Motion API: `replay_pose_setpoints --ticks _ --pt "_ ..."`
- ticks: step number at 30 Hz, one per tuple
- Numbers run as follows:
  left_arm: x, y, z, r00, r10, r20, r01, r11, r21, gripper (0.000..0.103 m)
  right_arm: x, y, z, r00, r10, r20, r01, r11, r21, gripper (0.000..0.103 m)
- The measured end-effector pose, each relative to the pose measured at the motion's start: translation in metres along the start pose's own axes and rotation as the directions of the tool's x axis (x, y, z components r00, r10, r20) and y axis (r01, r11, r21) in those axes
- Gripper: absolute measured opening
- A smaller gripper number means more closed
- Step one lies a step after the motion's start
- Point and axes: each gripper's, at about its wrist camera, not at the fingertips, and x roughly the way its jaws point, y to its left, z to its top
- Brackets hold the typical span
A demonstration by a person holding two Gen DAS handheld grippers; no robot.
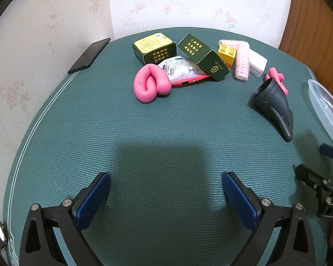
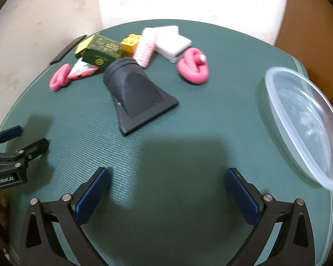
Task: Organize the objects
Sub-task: 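Close the right tool on the black nozzle while the left tool grasps the pink foam loop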
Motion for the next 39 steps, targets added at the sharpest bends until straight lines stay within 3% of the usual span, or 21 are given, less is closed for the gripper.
replay_pose_setpoints --ticks 9,14,20,23,30,39 --pt "0.001 0.003 0.004 1.0 -0.023 -0.01 0.023 1.0 0.009 0.103 0.013 0.006 0.03 0.994 0.099 0.053 -0.093 0.99 -0.102 0.103" --pt "0.001 0.008 0.007 0.999 -0.045 -0.006 0.045 0.999 -0.007 0.103 0.022 0.015 0.049 0.984 0.155 0.088 -0.141 0.979 -0.144 0.09" --pt "0.003 0.019 0.015 0.999 -0.045 -0.002 0.045 0.998 -0.045 0.103 0.031 0.026 0.061 0.98 0.161 0.115 -0.138 0.973 -0.184 0.078" --pt "0.007 0.026 0.023 0.999 -0.043 0.0 0.043 0.996 -0.076 0.103 0.032 0.025 0.064 0.979 0.167 0.117 -0.145 0.974 -0.176 0.066" --pt "0.014 0.035 0.046 1.0 -0.019 0.015 0.02 0.993 -0.115 0.103 0.032 0.012 0.065 0.966 0.226 0.125 -0.211 0.97 -0.123 0.064" --pt "0.028 0.046 0.084 0.999 0.022 0.039 -0.016 0.988 -0.154 0.1 0.033 0.009 0.066 0.96 0.249 0.13 -0.236 0.966 -0.109 0.064"
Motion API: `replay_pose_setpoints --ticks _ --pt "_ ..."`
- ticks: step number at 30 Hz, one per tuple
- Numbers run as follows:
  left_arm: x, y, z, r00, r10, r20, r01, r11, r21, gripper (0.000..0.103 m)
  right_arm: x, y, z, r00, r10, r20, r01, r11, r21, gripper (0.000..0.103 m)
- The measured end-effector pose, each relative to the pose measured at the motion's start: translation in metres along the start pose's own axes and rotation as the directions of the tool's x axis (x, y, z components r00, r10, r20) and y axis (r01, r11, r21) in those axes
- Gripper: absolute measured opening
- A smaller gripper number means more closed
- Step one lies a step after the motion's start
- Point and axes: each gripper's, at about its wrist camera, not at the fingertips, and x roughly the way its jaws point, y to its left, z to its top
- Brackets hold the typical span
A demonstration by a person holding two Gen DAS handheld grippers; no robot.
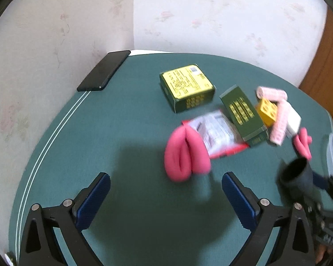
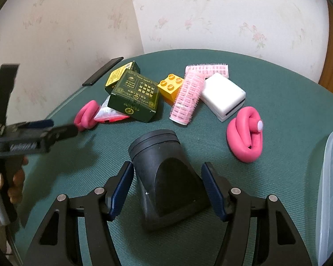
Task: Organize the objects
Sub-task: 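Close the right tool on the black nozzle while the left tool grasps the pink foam loop, then carry both items to the clear bowl and open the left tool to drop the pink loop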
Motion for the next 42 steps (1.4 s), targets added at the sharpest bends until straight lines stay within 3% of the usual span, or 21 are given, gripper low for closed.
replay_pose_setpoints --ticks 4,12,17,25,29,30,34,42 --pt "0.012 -0.001 0.009 1.0 0.011 -0.007 -0.011 1.0 0.009 0.09 0.0 0.0 -0.001 1.0 0.003 0.001 -0.003 1.0 0.003 0.064" --pt "0.036 -0.003 0.017 0.999 -0.02 -0.043 0.02 1.0 0.008 0.081 -0.001 0.003 -0.002 1.0 -0.015 0.007 0.015 1.0 -0.019 0.064" --pt "0.035 0.002 0.017 1.0 -0.018 -0.023 0.019 1.0 0.011 0.075 -0.003 0.004 -0.001 1.0 -0.02 0.01 0.021 0.999 -0.028 0.065" --pt "0.031 0.013 0.015 0.999 -0.039 0.005 0.039 0.999 0.003 0.051 0.007 0.018 0.003 0.997 -0.071 -0.019 0.068 0.99 -0.121 0.072" --pt "0.029 0.017 0.013 0.999 -0.054 0.01 0.054 0.999 -0.008 0.048 0.014 0.019 0.001 0.994 -0.096 -0.047 0.089 0.987 -0.137 0.07" --pt "0.028 0.018 0.013 0.998 -0.057 0.01 0.057 0.998 -0.01 0.048 0.012 0.018 0.001 0.995 -0.094 -0.043 0.088 0.988 -0.131 0.062" --pt "0.028 0.018 0.013 0.998 -0.058 0.012 0.058 0.998 -0.01 0.048 0.006 0.012 0.0 0.997 -0.073 -0.025 0.07 0.992 -0.107 0.053" --pt "0.025 0.019 0.013 0.997 -0.067 0.025 0.067 0.998 -0.01 0.047 -0.013 0.017 -0.002 0.998 -0.045 0.046 0.049 0.993 -0.109 0.051"
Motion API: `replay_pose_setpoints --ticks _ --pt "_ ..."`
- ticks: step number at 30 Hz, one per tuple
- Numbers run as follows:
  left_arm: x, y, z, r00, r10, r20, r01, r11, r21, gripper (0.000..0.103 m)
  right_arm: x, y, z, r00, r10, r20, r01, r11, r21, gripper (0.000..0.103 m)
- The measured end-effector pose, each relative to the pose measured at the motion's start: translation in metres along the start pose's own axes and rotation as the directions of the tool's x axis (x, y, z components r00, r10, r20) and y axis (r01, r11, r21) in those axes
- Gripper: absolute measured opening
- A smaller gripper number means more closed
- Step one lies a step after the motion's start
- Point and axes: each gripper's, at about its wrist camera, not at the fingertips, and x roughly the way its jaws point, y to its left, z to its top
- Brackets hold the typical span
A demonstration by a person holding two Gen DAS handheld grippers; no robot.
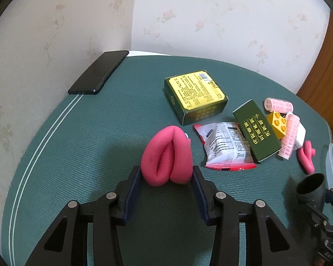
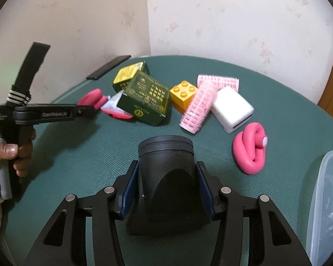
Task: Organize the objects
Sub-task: 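Carry both items to the clear bowl and open the left tool to drop the pink loop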
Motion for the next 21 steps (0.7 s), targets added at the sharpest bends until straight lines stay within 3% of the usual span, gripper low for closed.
replay_pose_setpoints --ticks 21 --pt "-0.027 -0.005 0.003 0.997 -0.029 0.07 0.028 0.999 0.018 0.046 -0.037 -0.02 0.006 0.993 -0.029 0.112 0.019 0.996 0.09 0.051"
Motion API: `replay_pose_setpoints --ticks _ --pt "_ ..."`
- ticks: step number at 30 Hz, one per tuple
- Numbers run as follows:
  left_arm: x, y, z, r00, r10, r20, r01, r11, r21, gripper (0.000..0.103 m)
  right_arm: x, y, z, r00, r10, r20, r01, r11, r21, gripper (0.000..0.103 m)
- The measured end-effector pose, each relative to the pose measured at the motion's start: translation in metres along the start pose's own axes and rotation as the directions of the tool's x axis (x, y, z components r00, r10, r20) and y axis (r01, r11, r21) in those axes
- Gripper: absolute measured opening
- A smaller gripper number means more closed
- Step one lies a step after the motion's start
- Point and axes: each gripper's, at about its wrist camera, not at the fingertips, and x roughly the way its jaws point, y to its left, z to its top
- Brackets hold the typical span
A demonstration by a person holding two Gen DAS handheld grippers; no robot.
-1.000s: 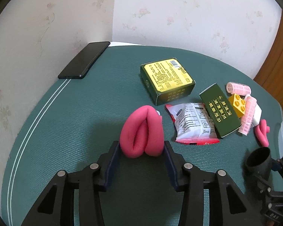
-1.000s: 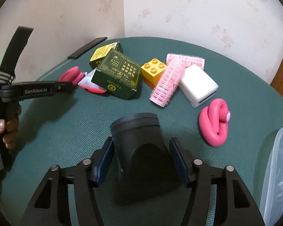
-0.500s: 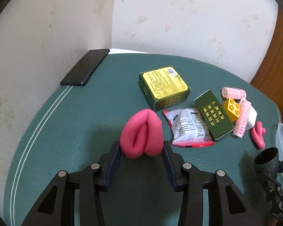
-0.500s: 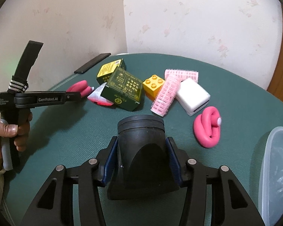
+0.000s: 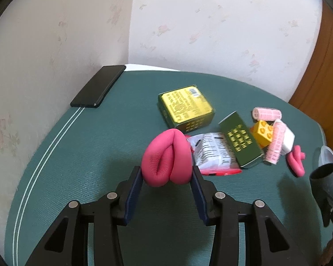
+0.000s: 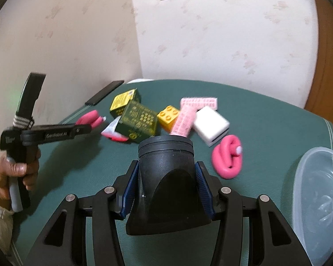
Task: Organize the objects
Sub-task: 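Carry both items to the clear bowl and open the left tool to drop the pink loop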
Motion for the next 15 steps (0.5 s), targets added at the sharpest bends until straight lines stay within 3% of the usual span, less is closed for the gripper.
replay_pose_setpoints --ticks 8,15 --pt "-0.019 -0.014 0.001 0.998 -0.025 0.049 0.024 1.0 0.013 0.046 -0.029 -0.043 0.006 0.994 -0.087 0.068 0.078 0.99 0.117 0.051" --pt "-0.03 -0.038 -0.004 0.996 -0.061 0.058 0.058 0.997 0.05 0.046 -0.056 -0.093 -0.001 0.978 -0.188 0.092 0.16 0.956 0.246 0.051"
